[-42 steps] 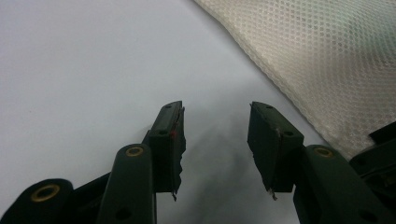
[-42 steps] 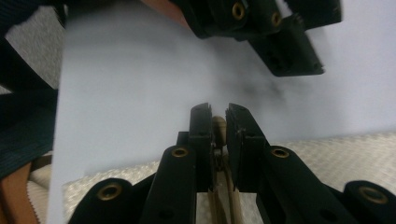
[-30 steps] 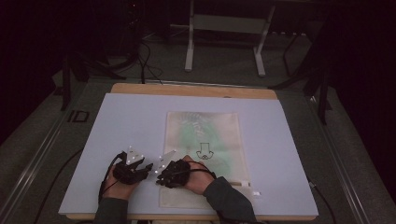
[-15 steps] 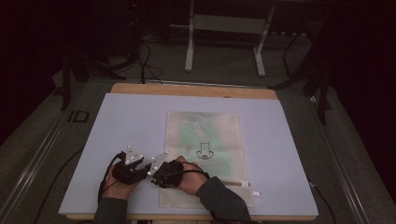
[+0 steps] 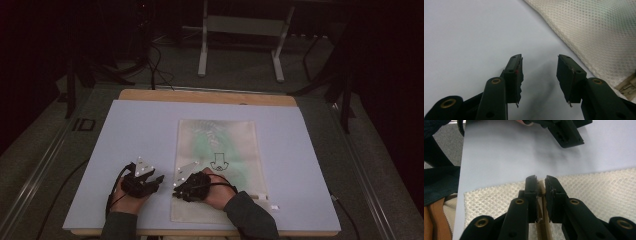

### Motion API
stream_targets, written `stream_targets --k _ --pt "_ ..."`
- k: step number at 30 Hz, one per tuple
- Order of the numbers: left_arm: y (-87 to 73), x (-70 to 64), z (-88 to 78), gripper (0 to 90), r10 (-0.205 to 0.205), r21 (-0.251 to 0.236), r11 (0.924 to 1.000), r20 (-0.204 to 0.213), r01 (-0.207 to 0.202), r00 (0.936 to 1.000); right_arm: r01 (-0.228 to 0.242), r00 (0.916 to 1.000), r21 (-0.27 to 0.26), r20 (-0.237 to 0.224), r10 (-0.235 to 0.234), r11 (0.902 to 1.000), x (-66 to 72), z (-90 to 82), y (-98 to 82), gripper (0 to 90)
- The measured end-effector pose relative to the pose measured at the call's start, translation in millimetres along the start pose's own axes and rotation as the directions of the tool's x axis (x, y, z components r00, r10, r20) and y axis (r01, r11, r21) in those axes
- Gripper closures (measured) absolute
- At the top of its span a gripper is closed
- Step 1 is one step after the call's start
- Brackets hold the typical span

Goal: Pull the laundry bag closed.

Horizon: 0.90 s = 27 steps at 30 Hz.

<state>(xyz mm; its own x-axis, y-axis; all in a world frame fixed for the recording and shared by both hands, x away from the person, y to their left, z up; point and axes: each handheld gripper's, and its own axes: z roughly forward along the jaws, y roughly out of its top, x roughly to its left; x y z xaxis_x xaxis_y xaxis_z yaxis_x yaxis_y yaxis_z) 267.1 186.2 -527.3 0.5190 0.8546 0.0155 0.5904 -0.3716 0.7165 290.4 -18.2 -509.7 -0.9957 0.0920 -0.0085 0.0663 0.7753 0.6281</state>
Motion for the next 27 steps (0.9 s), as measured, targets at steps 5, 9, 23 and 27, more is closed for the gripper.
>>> stream_targets --k 5,9,23,27 --pt "0.6 -2.8 0.1 56.2 0.01 -0.004 0.9999 0.02 -0.01 0.9997 -0.019 0.9995 0.021 -0.026 0.019 0.9996 -3.2 3.6 0.4 78.4" --pt "0.7 -5.0 -1.3 57.6 0.02 -0.013 0.9997 0.045 -0.02 0.9988 -0.029 0.9985 0.033 -0.046 0.031 0.999 -4.7 9.1 -4.6 80.9" --pt "5.7 -22.2 1.9 74.3 0.039 -0.033 0.9989 0.183 -0.034 0.9824 -0.003 0.9997 0.037 -0.026 0.004 0.9993 -0.5 9.4 -6.6 81.3" --pt "7.6 -26.2 3.4 81.5 0.048 -0.028 0.9987 0.203 -0.044 0.9779 0.016 0.9999 0.051 -0.007 -0.015 0.9986 2.2 10.1 -4.6 81.3"
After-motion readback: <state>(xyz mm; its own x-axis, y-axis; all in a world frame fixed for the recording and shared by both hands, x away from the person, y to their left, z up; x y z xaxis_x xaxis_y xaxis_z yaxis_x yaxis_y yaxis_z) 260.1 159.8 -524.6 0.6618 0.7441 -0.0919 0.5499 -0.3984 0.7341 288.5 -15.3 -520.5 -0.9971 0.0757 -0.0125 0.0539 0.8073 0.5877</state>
